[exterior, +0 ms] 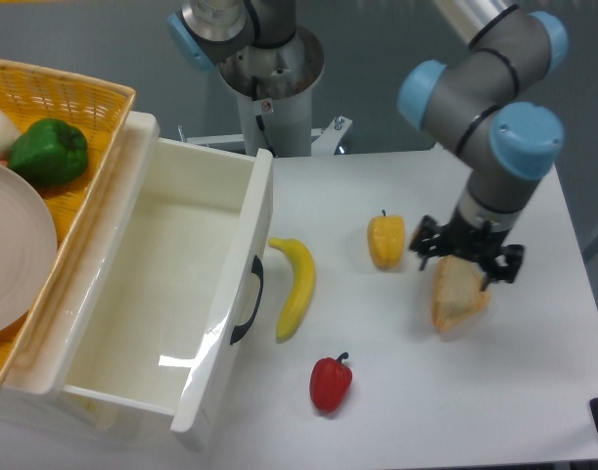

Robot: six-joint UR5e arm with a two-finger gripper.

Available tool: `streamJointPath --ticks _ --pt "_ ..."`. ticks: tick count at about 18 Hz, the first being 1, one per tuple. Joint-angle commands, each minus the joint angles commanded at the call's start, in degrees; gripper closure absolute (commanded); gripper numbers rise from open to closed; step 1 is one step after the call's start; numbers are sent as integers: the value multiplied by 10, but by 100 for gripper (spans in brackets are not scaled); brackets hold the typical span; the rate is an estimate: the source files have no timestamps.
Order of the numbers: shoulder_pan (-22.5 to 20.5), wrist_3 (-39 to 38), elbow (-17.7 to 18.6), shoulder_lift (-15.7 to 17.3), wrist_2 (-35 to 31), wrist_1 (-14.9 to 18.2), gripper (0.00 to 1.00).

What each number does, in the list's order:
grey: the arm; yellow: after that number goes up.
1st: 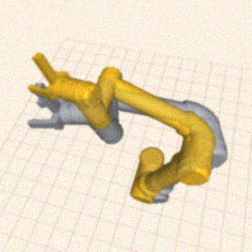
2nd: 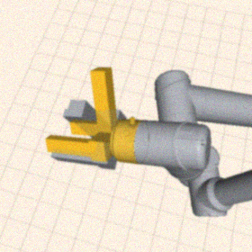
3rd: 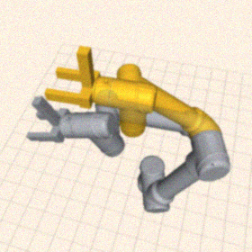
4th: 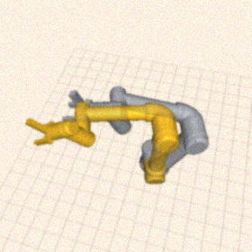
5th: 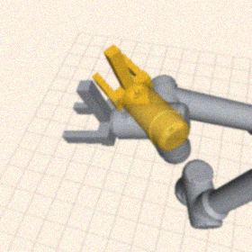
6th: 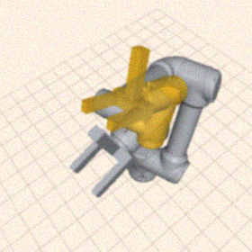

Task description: Slide open the top white drawer

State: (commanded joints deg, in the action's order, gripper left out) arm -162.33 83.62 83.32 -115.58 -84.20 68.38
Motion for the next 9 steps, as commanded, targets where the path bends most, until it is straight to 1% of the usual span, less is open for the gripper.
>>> streamJointPath --ticks 1,3,6,9 --pt "-8 43 -2 -1 0 0 0" --pt "-21 86 -21 -14 -3 7 0" --pt "-25 91 -30 -21 -39 7 0" --pt "-31 93 -35 -25 -43 7 0"
